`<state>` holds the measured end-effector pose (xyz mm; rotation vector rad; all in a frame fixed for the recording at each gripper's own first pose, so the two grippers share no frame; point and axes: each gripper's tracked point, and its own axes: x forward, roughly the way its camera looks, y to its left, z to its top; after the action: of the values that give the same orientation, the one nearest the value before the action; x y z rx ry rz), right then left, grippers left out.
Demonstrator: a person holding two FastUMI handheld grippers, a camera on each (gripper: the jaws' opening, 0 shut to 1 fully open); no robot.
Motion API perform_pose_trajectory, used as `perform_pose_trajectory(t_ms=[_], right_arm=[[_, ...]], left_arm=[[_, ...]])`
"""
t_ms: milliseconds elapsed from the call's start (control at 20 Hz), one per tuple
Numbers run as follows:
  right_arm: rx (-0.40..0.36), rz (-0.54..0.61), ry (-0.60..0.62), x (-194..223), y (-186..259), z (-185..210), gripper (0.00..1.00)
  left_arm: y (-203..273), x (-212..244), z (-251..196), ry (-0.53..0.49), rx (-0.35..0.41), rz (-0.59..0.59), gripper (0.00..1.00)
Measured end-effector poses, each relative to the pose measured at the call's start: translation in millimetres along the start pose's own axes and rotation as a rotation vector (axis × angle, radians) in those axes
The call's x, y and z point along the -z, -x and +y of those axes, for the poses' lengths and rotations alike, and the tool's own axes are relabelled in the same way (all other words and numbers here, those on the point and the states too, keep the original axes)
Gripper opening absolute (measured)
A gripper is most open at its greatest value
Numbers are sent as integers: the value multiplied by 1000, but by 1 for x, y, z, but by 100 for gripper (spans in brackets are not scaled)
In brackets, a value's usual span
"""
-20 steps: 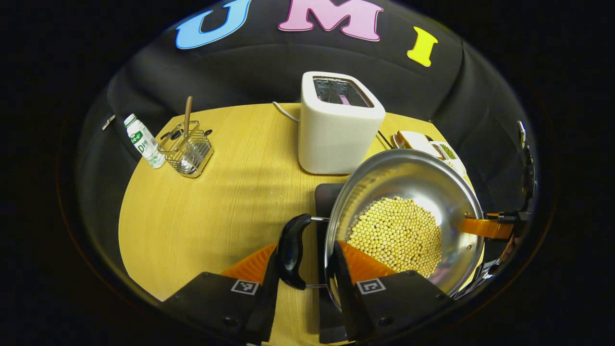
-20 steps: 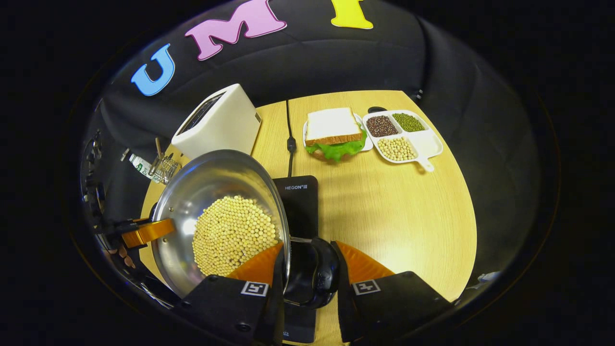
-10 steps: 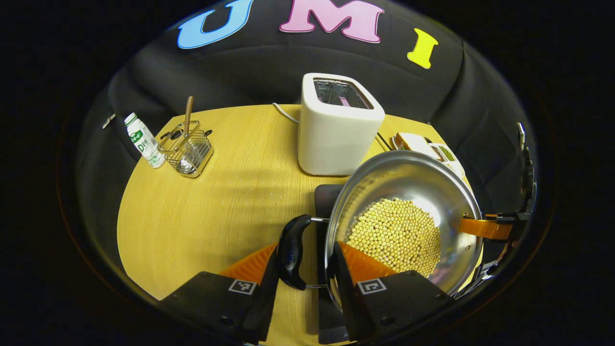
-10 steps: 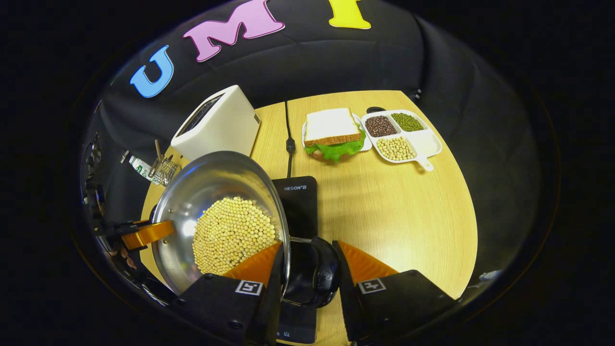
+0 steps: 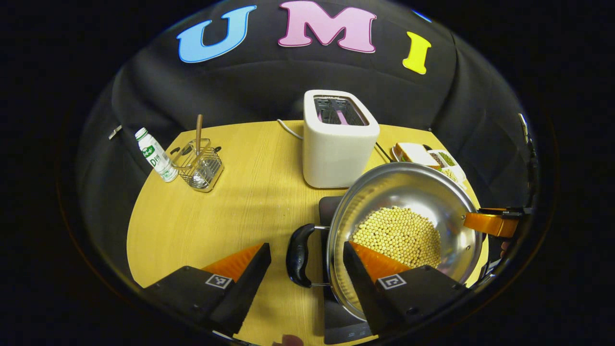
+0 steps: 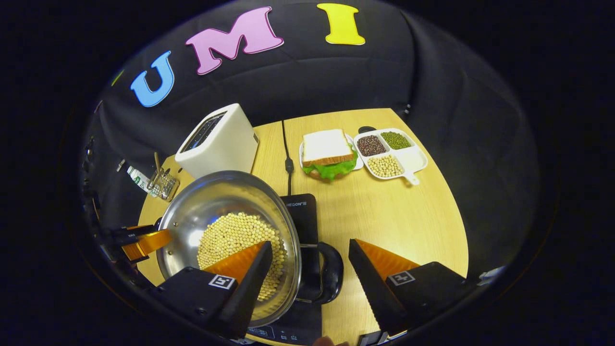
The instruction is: First push the handle of the pot to place it horizontally, then grasp the pot with both hands and set it on the induction cooktop.
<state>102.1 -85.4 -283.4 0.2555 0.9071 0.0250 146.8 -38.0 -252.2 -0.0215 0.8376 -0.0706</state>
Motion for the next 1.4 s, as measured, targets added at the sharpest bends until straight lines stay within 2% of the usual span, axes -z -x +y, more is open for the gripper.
perform_pose_trajectory(t_ms=[200, 250, 400, 800, 1000, 1150, 1300, 1400], right_arm=[[19, -142, 40, -24, 38, 9, 99], [23, -182, 54, -29, 50, 12, 99], [37, -291, 79, -46, 87, 23, 99], [56, -547, 59, -78, 189, 50, 99], [61, -670, 80, -82, 239, 70, 99], [65, -748, 106, -78, 269, 91, 98], [66, -809, 154, -71, 289, 109, 98], [71, -842, 179, -65, 299, 119, 98]], left_arm=[[30, -15, -3, 18, 27, -99, 96], [42, -20, -2, 12, 29, -138, 94], [81, -42, -2, -16, 41, -268, 95], [188, -74, 5, -61, 78, -556, 95], [234, -76, 7, -84, 85, -653, 95], [263, -76, 20, -105, 39, -716, 95], [287, -73, 22, -119, 33, -770, 93], [296, -67, 22, -114, 40, -785, 95]])
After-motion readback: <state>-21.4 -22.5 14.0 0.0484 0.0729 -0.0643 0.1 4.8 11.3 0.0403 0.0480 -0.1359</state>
